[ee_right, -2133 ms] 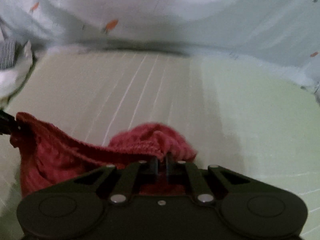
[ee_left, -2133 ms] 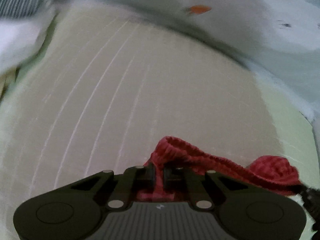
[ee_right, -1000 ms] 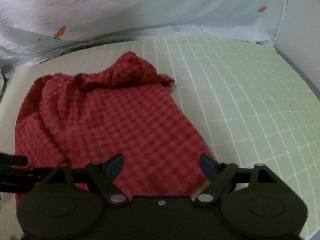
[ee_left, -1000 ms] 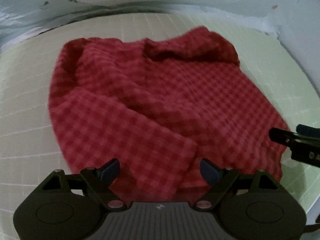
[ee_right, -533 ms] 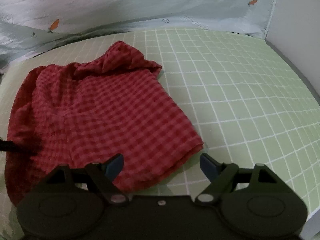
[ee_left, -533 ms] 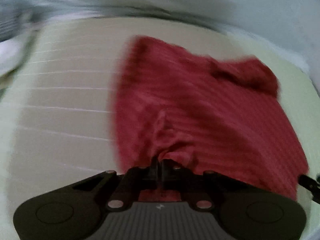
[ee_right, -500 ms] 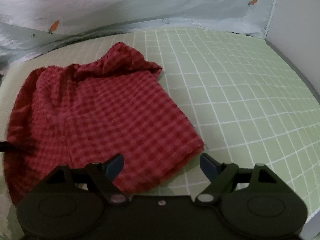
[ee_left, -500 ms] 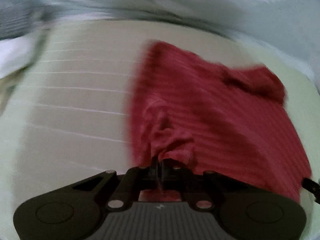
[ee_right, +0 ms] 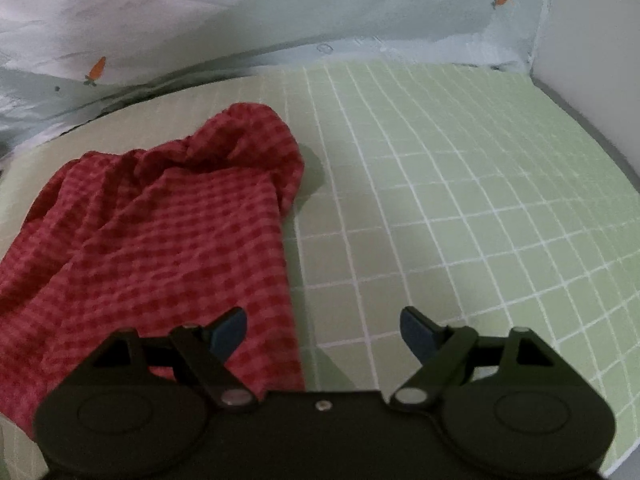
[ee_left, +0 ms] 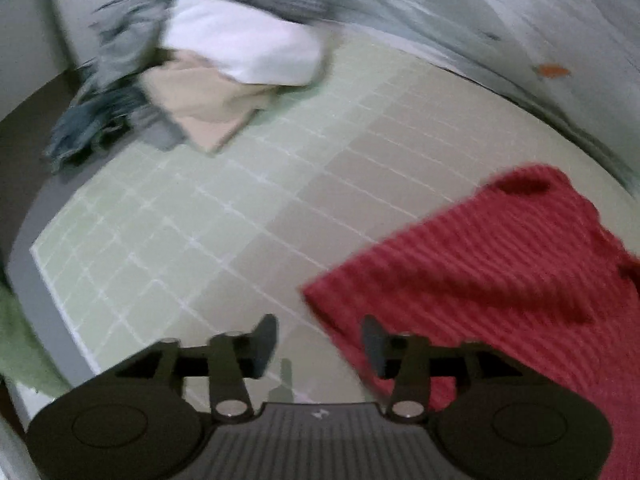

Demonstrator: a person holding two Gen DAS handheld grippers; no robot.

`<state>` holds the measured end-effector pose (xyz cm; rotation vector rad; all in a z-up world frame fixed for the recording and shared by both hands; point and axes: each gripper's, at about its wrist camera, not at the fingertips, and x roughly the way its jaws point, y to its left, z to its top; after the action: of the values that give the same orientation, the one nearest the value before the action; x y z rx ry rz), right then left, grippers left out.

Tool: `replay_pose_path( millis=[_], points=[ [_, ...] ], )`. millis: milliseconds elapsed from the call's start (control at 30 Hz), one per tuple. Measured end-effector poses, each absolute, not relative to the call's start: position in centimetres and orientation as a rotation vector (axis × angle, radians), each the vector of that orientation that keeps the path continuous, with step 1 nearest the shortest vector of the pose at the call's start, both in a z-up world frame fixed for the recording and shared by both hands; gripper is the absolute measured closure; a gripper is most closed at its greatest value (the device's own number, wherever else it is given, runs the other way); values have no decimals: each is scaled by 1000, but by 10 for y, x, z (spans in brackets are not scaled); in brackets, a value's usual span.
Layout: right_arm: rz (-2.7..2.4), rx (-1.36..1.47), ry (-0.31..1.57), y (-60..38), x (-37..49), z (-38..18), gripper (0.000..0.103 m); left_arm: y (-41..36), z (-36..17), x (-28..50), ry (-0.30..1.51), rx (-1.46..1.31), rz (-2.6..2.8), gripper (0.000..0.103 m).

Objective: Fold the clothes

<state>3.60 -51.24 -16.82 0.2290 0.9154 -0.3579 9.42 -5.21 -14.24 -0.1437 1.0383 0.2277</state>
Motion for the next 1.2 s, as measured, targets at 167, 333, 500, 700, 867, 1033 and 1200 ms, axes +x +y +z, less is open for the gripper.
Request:
replay_pose_path(
  millis=[167,333,500,700,867,1033,1200],
  points=[
    [-386,276,928,-517,35,-177,19,-108,-165,101,1129,-85,18,29],
    [-321,341,904,-514,33,-180,21,-149,-188,107,1198,36,-109,29],
    [-273,299,963,-496,43,-194,38,-156,-199,113,1237,68,-110,24],
    [-254,300,959,-485,57,-194,90,-149,-200,107,1244,117,-146,22],
    [-162,123,878,-451,85,-178,98,-138,-201,103,1242,114,-155,19],
    [21,97,886,-403,115,-184,98,-134,-204,110,1261,118,-150,12],
    [94,180,927,-396,110,-189,85,-134,-205,112,1268,122,-153,9]
  ],
)
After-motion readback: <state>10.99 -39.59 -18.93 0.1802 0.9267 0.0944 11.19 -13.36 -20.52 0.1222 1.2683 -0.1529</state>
